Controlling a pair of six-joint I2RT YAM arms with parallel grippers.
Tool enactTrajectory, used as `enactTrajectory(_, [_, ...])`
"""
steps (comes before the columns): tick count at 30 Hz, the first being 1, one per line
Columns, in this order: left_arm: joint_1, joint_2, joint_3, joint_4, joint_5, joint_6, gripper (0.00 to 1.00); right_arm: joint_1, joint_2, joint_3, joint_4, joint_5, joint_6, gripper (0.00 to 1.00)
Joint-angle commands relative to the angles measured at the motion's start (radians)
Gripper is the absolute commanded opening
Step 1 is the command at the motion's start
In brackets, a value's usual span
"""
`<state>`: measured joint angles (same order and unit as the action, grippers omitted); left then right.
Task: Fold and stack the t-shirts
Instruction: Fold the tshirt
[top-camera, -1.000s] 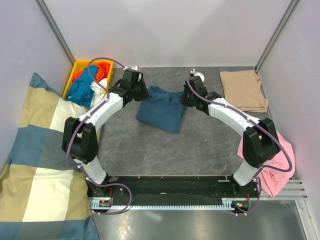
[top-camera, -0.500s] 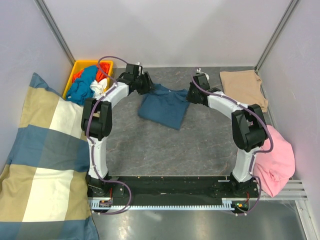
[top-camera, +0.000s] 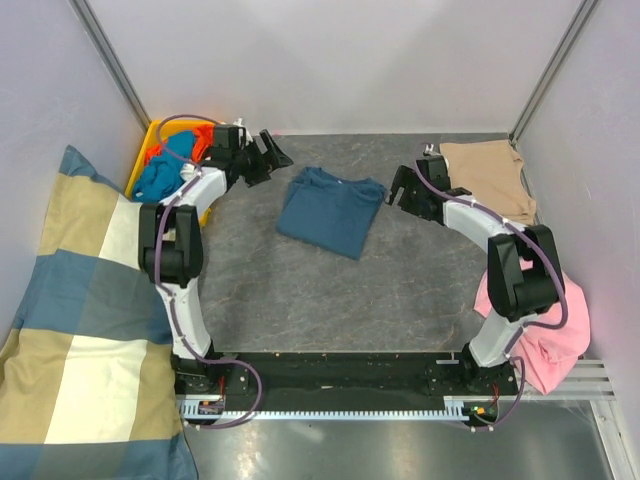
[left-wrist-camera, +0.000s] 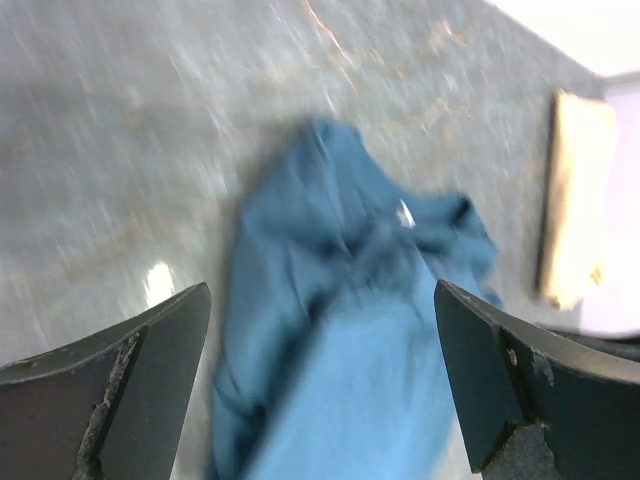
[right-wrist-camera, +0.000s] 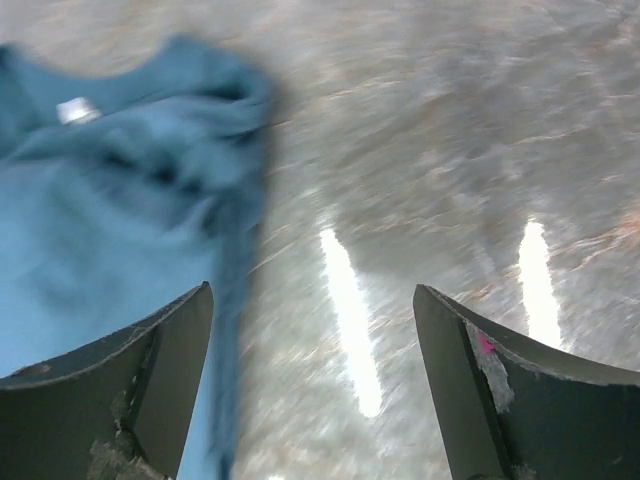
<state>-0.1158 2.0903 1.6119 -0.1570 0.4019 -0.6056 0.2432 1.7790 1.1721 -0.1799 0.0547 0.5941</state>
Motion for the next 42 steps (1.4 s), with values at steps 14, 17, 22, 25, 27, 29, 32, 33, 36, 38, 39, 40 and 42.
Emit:
enactTrajectory(14, [-0.241,-0.504,-0.602,0.18,-0.018,-0.077,1.0,0.024,0.058,0.204,-0.012,-0.369,-0.312,0.96])
enactTrajectory(17, [-0.291,-0.489,-0.609,0.188,-0.038,-0.089,1.0,0.024,0.175,0.329,-0.03,-0.481,-0.304,0.95])
enactTrajectory(22, [-0.34,-0.438,-0.603,0.189,-0.061,-0.092,1.0,0.025,0.339,0.547,-0.049,-0.527,-0.375,0.96])
enactTrajectory(25, [-0.363,-0.408,-0.596,0.189,-0.061,-0.094,1.0,0.016,0.465,0.702,-0.087,-0.529,-0.407,0.98])
enactTrajectory(27, [-0.364,-0.401,-0.604,0.191,-0.07,-0.102,1.0,0.007,0.554,0.797,-0.098,-0.549,-0.405,0.98])
enactTrajectory(29, [-0.364,-0.397,-0.621,0.192,-0.078,-0.102,1.0,0.001,0.601,0.843,-0.098,-0.555,-0.399,0.98])
enactTrajectory(32, [-0.364,-0.391,-0.649,0.201,-0.095,-0.103,1.0,-0.001,0.68,0.909,-0.099,-0.558,-0.37,0.98])
enactTrajectory(33, [-0.364,-0.386,-0.653,0.203,-0.101,-0.106,1.0,-0.002,0.706,0.922,-0.099,-0.562,-0.363,0.98])
enactTrajectory(36, [-0.361,-0.357,-0.658,0.205,-0.112,-0.114,1.0,-0.002,0.724,0.9,-0.098,-0.558,-0.346,0.98])
enactTrajectory(38, [-0.357,-0.337,-0.658,0.206,-0.123,-0.121,1.0,-0.002,0.718,0.868,-0.098,-0.555,-0.341,0.98])
enactTrajectory(39, [-0.354,-0.332,-0.656,0.208,-0.124,-0.123,1.0,-0.001,0.699,0.826,-0.096,-0.556,-0.341,0.98])
enactTrajectory(40, [-0.346,-0.326,-0.653,0.209,-0.124,-0.123,1.0,-0.002,0.686,0.802,-0.096,-0.55,-0.343,0.98])
enactTrajectory(42, [-0.335,-0.309,-0.647,0.212,-0.127,-0.122,1.0,-0.002,0.634,0.713,-0.095,-0.536,-0.343,0.98])
